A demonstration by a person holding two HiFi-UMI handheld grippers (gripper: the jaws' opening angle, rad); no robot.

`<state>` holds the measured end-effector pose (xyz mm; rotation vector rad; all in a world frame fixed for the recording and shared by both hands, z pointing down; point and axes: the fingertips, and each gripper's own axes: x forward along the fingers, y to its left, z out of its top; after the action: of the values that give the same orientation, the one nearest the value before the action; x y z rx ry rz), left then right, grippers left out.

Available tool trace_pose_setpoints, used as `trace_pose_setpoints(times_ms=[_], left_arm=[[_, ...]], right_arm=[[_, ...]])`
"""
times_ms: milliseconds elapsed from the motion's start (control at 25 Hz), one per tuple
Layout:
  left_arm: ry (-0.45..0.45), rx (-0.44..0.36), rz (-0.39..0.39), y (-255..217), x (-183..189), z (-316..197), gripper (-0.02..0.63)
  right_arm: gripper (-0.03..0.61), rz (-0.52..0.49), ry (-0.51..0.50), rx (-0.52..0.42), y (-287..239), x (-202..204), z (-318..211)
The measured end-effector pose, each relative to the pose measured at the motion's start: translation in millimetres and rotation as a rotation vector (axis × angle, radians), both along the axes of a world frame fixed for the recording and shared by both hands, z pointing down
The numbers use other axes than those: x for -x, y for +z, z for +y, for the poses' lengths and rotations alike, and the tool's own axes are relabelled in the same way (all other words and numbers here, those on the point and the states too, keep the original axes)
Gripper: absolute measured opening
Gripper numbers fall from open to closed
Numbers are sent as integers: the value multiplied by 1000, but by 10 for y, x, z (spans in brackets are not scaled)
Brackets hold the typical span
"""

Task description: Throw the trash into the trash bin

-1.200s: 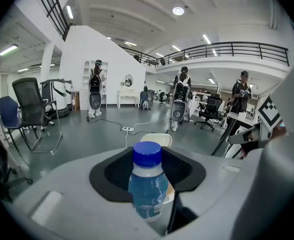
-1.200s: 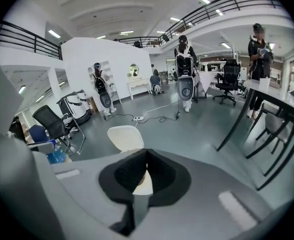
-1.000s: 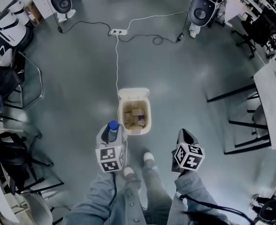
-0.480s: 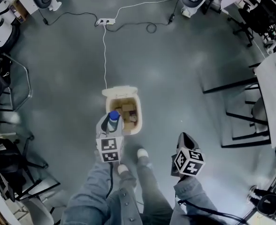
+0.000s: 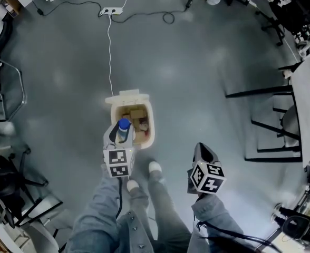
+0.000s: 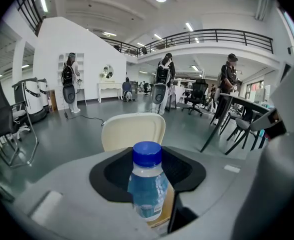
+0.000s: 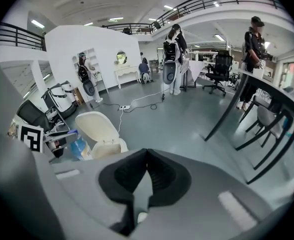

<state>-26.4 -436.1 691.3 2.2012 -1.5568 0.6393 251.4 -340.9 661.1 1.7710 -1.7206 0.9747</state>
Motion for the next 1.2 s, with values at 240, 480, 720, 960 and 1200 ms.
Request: trace_pose_setpoints(times_ms=[240,480,720,960,1200], left_arm=[[-20,66,56,178,1,-11,249],[-29,71,51,194,52,4,247],[-58,59,64,80,165,27,245],[-88,53,95,-195,266,162,241],[-99,4,122,-713,373,220,225]], right_arm=[[3,3,2,15,51,19,-43],[3,-1,-2,12,82,69,-106],[3,-10,-3,12,53,159,-115],[3,-21,-10,-15,-132,297,-131],[3,-38,-37,-82,-496,539,-239]])
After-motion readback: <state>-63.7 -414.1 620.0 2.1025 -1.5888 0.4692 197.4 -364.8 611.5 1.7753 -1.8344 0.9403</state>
